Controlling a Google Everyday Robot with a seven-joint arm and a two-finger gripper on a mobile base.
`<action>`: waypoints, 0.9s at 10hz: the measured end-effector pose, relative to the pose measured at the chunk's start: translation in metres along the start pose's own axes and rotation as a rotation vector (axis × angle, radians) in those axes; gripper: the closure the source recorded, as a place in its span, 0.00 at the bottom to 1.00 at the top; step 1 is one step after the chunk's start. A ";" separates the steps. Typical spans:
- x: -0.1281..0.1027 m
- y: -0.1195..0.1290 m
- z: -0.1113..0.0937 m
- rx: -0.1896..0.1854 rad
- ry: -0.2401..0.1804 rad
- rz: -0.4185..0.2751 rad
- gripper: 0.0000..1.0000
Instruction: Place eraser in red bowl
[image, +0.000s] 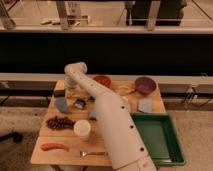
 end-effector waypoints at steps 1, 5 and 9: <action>0.000 0.000 -0.001 -0.001 0.001 0.000 0.88; -0.006 0.001 -0.027 0.064 0.016 -0.031 0.88; -0.034 0.000 -0.089 0.191 0.023 -0.077 0.88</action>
